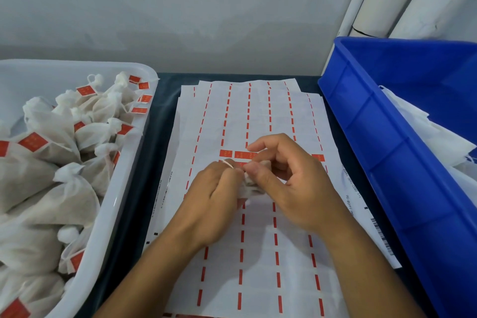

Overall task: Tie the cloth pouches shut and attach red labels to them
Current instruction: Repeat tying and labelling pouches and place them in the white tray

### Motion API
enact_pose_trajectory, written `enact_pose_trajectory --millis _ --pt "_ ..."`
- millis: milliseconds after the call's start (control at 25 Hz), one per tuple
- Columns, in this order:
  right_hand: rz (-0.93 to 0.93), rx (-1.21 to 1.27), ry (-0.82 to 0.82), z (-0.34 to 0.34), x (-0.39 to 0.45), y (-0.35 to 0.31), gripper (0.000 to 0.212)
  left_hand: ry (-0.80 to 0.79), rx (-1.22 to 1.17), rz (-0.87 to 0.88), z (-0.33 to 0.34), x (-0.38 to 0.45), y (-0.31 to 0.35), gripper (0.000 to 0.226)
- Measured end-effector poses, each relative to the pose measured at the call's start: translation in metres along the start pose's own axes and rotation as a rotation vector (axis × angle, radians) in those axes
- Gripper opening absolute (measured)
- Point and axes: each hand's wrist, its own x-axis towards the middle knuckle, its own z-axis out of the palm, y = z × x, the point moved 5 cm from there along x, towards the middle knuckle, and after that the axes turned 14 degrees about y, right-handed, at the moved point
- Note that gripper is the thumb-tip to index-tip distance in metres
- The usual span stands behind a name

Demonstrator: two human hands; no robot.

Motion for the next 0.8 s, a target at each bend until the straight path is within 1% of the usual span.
enact_pose_trajectory --millis 120,280,400,520,640,720,800 --pt "-0.002 0.01 -0.02 -0.002 0.0 -0.001 0.018 -0.026 0.014 -0.125 -0.003 0.003 -0.006 0.051" --pt "-0.064 -0.069 -0.078 0.001 -0.001 -0.003 0.013 -0.031 -0.046 -0.237 -0.007 0.005 -0.004 0.048" --pt "-0.134 -0.117 -0.084 0.003 -0.003 -0.006 0.013 0.0 -0.073 -0.287 -0.01 0.005 -0.003 0.052" --pt "-0.189 -0.132 -0.085 0.004 -0.002 -0.009 0.021 0.067 -0.138 -0.356 -0.012 0.004 -0.005 0.044" --pt "-0.227 -0.212 -0.108 0.004 -0.004 -0.009 0.03 0.062 -0.149 -0.392 -0.011 0.003 -0.009 0.039" --pt "-0.231 -0.288 -0.125 0.004 -0.006 -0.006 0.034 0.007 -0.125 -0.398 -0.011 0.003 -0.012 0.045" --pt "-0.248 -0.373 -0.123 0.003 -0.006 -0.004 0.034 -0.076 -0.079 -0.401 -0.009 0.004 -0.014 0.063"
